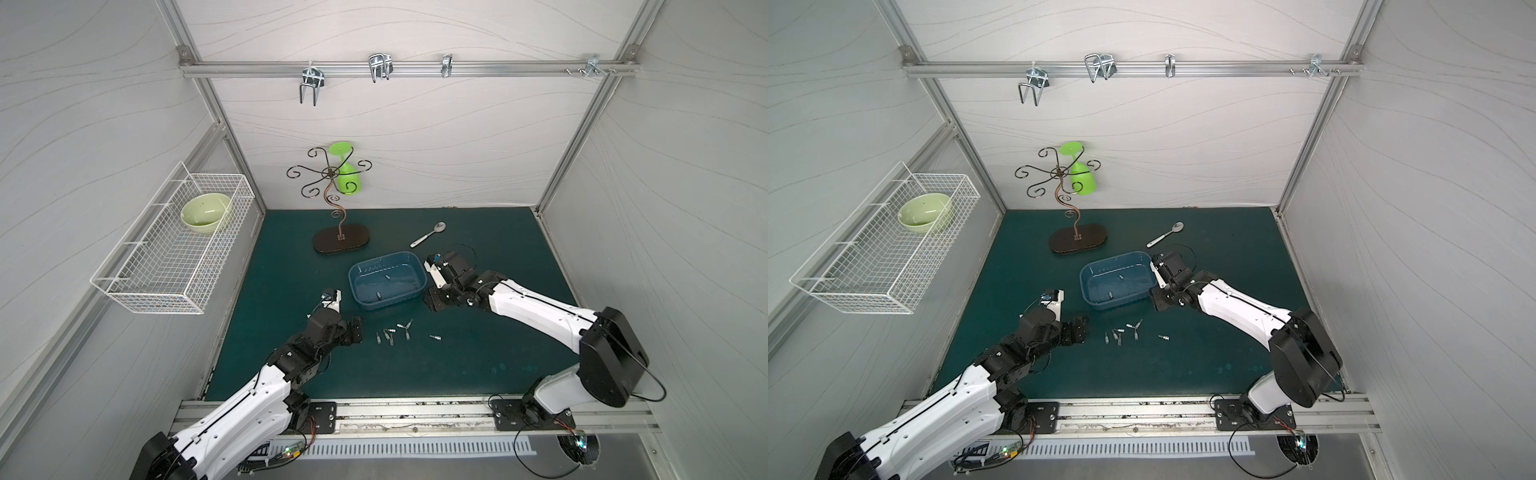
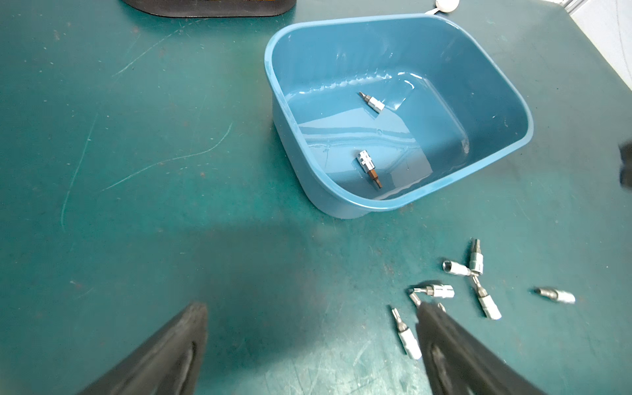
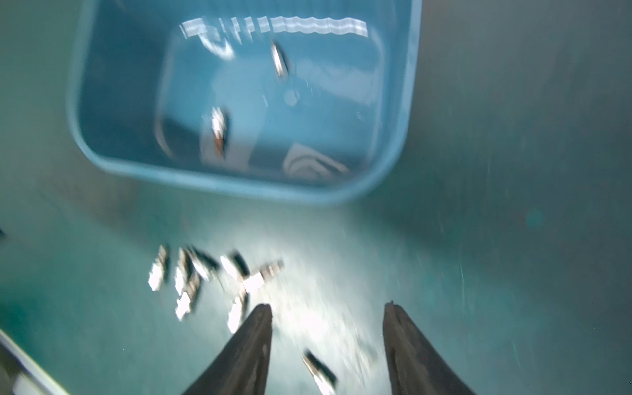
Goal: Put the bit on the desktop into the storage box
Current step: Pick up the screwdriver bit from the center of the board.
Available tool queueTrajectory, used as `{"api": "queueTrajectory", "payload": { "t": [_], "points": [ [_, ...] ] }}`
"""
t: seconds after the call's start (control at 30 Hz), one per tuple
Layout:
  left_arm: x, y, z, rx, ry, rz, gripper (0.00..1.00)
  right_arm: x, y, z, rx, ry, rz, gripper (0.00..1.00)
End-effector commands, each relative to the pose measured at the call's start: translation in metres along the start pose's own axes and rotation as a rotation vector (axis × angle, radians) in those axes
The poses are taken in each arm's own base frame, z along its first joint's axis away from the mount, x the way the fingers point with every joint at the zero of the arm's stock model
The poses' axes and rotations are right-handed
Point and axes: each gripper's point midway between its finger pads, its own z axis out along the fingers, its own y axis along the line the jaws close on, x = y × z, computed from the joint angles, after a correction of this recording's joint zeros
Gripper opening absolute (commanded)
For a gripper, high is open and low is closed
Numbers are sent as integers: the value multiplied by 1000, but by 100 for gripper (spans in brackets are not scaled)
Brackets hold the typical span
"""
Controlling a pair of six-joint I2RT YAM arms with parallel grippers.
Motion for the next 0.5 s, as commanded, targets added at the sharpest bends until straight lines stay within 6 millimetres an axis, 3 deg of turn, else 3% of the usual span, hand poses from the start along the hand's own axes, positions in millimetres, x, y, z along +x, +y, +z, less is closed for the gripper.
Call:
{"api": "queueTrajectory", "payload": {
  "t": [0.0, 0.27, 0.47],
  "points": [
    [-18, -8, -3, 31, -54, -9, 99, 40, -5, -9, -3, 121, -12, 57],
    [-17, -9, -2, 32, -49, -8, 99, 86, 18, -4, -48, 263, -147, 58],
    [-17, -9, -2, 32, -49, -9, 99, 99, 32, 11, -16, 324, -231, 57]
  ]
}}
